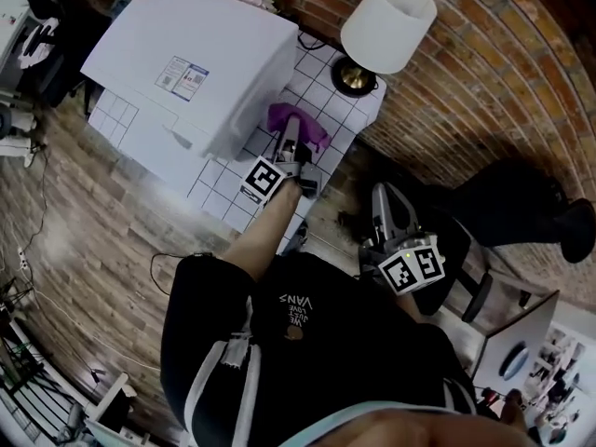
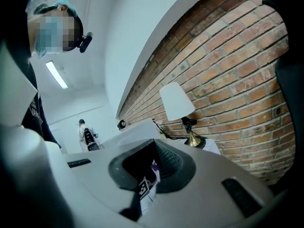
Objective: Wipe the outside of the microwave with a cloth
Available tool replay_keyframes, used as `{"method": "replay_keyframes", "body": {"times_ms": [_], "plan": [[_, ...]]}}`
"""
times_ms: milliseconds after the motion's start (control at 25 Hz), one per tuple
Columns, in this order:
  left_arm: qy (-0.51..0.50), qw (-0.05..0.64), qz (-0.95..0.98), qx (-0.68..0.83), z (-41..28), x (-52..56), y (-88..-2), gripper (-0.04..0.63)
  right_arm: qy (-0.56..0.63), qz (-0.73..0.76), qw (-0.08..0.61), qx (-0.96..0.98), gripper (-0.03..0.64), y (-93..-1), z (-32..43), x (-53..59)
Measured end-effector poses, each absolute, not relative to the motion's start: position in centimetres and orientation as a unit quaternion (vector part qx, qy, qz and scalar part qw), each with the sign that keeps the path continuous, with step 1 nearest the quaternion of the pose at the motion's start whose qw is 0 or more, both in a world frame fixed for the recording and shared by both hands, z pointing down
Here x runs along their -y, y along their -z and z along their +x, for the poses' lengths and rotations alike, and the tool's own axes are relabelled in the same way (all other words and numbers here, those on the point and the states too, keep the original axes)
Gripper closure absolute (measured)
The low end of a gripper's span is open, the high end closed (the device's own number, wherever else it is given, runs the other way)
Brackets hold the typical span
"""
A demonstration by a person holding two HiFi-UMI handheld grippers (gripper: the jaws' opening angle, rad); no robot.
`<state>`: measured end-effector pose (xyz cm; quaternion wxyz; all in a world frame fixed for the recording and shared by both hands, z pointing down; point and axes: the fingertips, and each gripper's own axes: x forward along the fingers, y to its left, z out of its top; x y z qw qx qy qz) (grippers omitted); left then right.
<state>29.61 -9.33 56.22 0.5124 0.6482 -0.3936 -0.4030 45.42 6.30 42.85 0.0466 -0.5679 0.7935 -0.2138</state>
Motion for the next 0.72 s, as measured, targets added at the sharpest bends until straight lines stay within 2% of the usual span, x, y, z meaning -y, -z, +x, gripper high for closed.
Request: {"method": "replay_keyframes", "body": {"times_ms": [400,720], "plan": [[0.418,0.521,0.569,0.481,20.4,0.2,-61.3,0.466,0.211,-0.497,0.032,-0.841,0.617,-42.7,40.4,-6.0],[0.422,0.517,0.562,0.489,20.0,3.8,-62.9,0.467,0.216,-0.526,0.032,-0.822,0.617,-43.3,42.0,-6.6]]}}
